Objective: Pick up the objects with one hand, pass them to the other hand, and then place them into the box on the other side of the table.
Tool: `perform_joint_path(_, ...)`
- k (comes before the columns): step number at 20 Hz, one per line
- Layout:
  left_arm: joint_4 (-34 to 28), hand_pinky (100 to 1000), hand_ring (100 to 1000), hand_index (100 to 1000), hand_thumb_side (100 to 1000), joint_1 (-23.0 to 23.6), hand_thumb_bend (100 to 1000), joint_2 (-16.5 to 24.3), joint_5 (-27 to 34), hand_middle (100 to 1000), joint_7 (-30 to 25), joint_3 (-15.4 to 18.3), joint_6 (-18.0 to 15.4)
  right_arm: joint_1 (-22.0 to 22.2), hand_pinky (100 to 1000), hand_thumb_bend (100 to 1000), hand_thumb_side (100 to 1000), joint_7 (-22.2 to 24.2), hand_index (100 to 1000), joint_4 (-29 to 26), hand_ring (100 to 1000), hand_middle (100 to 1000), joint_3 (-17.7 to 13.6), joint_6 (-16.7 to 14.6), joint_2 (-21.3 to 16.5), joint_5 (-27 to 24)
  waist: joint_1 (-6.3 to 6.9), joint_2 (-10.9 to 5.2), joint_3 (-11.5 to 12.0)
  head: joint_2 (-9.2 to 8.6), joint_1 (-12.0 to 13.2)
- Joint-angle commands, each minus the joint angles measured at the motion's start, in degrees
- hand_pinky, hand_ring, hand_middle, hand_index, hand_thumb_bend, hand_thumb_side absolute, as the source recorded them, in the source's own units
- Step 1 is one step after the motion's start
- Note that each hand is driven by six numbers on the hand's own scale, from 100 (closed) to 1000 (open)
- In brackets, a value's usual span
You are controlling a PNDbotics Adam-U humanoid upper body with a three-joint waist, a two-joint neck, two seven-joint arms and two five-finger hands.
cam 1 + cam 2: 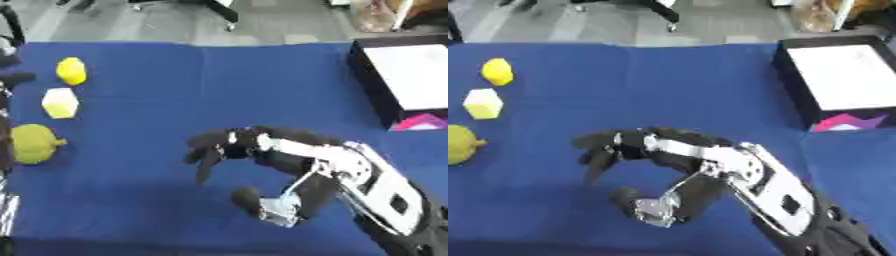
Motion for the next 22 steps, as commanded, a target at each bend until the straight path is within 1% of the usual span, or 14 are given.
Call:
perform_joint_path(1, -0.2, 950, 651, 819, 623, -0.2, 100, 5.1, -1.5, 708, -0.1, 1.4, 1.5, -0.3, 849, 100, 451, 0.1, 1000, -0.9, 930, 690, -0.3, 0.5, -1.1, 0.5, 0.37, -0.74, -0.1, 0.31, -0.2)
perform_joint_path(3, 0.2, 945, 651, 819, 583, 0.1, 100, 7.9, -2.4, 709, -0.3, 1.6, 2.9, -0.3, 850, 100, 450, 0.1, 1000, -0.9, 931, 692, -0.2, 0.8, -1.2, 0.7, 0.62, -0.8, -0.1, 0.31, -0.3)
perform_joint_path(4, 0.7, 941, 652, 819, 555, 0.3, 100, 9.9, -3.6, 710, -0.5, 1.9, 4.0, -0.2, 850, 100, 450, 0.0, 1000, -0.9, 931, 691, -0.2, 1.0, -1.3, 0.8, 0.77, -0.84, -0.2, 0.31, -0.3)
perform_joint_path(6, 1.4, 937, 653, 819, 534, 0.4, 100, 13.2, -6.3, 710, -1.2, 2.2, 6.1, -0.2, 850, 100, 449, 0.0, 1000, -0.9, 931, 691, -0.2, 1.2, -1.4, 1.0, 0.98, -0.92, -0.2, 0.31, -0.3)
perform_joint_path(8, 2.4, 923, 658, 819, 432, 0.3, 100, 16.7, -10.0, 713, -2.5, 2.6, 8.5, -0.1, 850, 100, 448, 0.1, 1000, -0.9, 932, 692, -0.1, 1.3, -1.5, 1.1, 1.24, -1.03, -0.1, 0.31, -0.3)
perform_joint_path(9, 2.9, 916, 661, 820, 396, 0.2, 100, 18.3, -12.1, 715, -3.5, 2.7, 9.6, 0.0, 851, 100, 448, 0.2, 1000, -0.9, 932, 692, -0.1, 1.4, -1.6, 1.2, 1.34, -1.08, -0.2, 0.31, -0.3)
perform_joint_path(10, 3.4, 915, 662, 820, 387, 0.0, 100, 19.8, -14.3, 715, -4.8, 2.7, 10.6, 0.0, 851, 100, 448, 0.2, 1000, -0.9, 932, 691, -0.1, 1.4, -1.6, 1.3, 1.4, -1.13, -0.2, 0.31, -0.3)
perform_joint_path(11, 3.9, 895, 674, 823, 265, -0.3, 100, 21.9, -16.9, 720, -6.6, 2.5, 11.6, 0.1, 851, 100, 447, 0.3, 1000, -0.9, 932, 691, -0.1, 1.4, -1.6, 1.3, 1.5, -1.19, -0.2, 0.31, -0.3)
perform_joint_path(13, 5.2, 866, 695, 834, 245, -1.1, 100, 26.1, -24.9, 733, -11.9, 1.9, 13.8, 0.2, 851, 100, 446, 0.3, 1000, -0.8, 931, 691, 0.0, 1.4, -1.7, 1.5, 1.67, -1.35, -0.1, 0.31, -0.1)
perform_joint_path(15, 6.3, 842, 719, 845, 223, -2.2, 100, 29.2, -35.1, 747, -18.4, 0.9, 15.4, 0.3, 851, 100, 445, 0.5, 1000, -0.8, 931, 691, 0.1, 1.4, -1.8, 1.6, 1.77, -1.5, -0.1, 0.31, 0.0)
perform_joint_path(17, 7.6, 837, 760, 882, 208, -3.7, 117, 31.0, -44.1, 783, -25.8, -0.7, 15.6, 0.4, 851, 100, 444, 0.6, 1000, -0.9, 931, 692, 0.2, 1.3, -1.8, 1.7, 1.79, -1.62, -0.2, 0.31, 0.1)
perform_joint_path(18, 8.7, 840, 772, 896, 209, -4.7, 151, 31.5, -47.4, 798, -29.6, -1.7, 15.3, 0.4, 851, 100, 444, 0.7, 1000, -0.9, 931, 692, 0.2, 1.2, -1.8, 1.8, 1.79, -1.67, -0.2, 0.31, 0.2)
perform_joint_path(20, 10.7, 844, 782, 908, 211, -6.6, 177, 31.7, -51.6, 810, -35.8, -3.1, 14.2, 0.5, 851, 100, 444, 0.8, 1000, -0.9, 931, 692, 0.2, 1.0, -1.8, 1.9, 1.77, -1.74, -0.2, 0.31, 0.2)
perform_joint_path(22, 13.1, 852, 795, 922, 215, -8.3, 194, 31.0, -53.7, 826, -39.6, -4.1, 13.3, 0.5, 851, 100, 443, 0.9, 1000, -0.9, 931, 692, 0.3, 0.9, -1.8, 2.0, 1.7, -1.75, -0.3, 0.31, 0.1)
